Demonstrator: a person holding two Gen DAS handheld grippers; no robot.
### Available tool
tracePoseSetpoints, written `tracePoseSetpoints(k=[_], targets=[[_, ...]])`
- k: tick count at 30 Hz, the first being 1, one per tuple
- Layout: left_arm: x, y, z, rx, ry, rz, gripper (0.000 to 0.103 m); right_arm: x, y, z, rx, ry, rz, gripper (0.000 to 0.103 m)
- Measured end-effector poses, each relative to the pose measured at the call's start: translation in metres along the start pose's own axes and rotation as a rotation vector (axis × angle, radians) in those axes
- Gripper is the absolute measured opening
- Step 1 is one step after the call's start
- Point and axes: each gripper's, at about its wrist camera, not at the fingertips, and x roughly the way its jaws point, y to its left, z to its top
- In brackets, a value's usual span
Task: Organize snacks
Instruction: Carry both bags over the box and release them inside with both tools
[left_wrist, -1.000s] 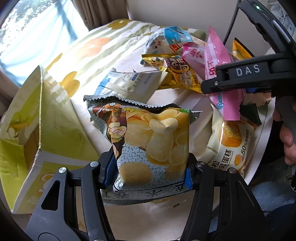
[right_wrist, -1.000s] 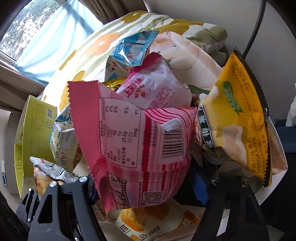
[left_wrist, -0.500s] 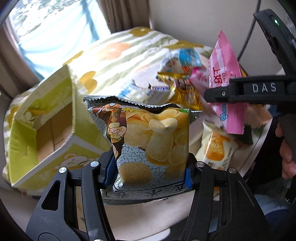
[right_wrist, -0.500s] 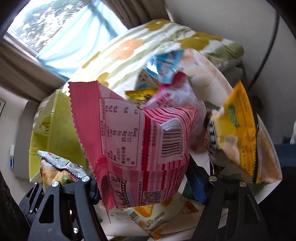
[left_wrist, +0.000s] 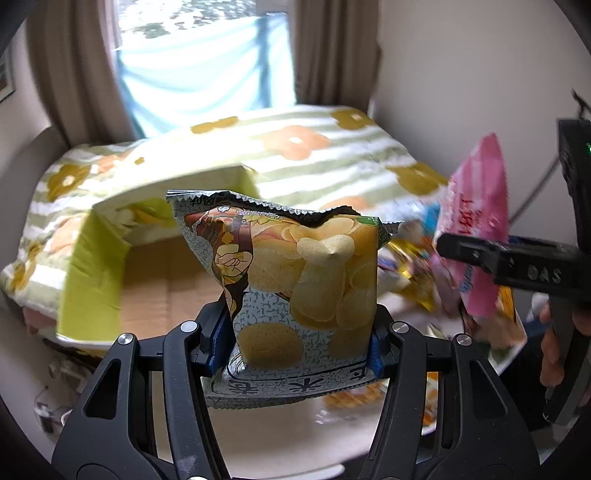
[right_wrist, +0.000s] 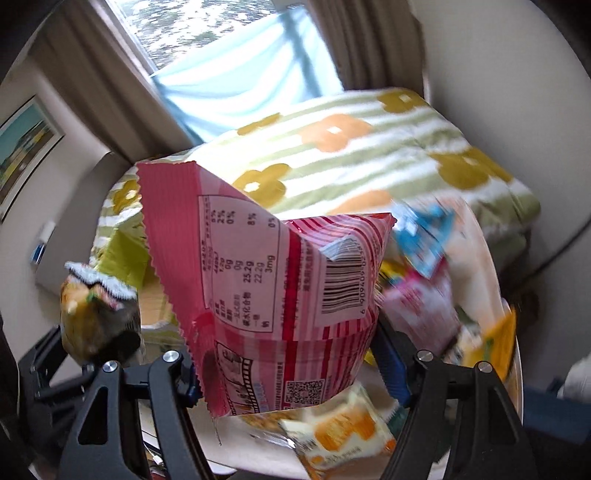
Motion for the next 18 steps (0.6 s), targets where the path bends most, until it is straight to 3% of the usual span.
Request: tracePoseSetpoints(k=[8, 18], targets=[[0.009, 0.098, 0.034, -0.047, -0.023, 0.073, 0.053, 0.027, 0.083, 0.046, -0.128, -0.047, 0.034, 0.070], [0.076, 0.214, 0.061, -0.082, 0.066, 0.062, 0.053, 0.117, 0.176, 0.090, -0.141, -0.029, 0.042, 0.070]])
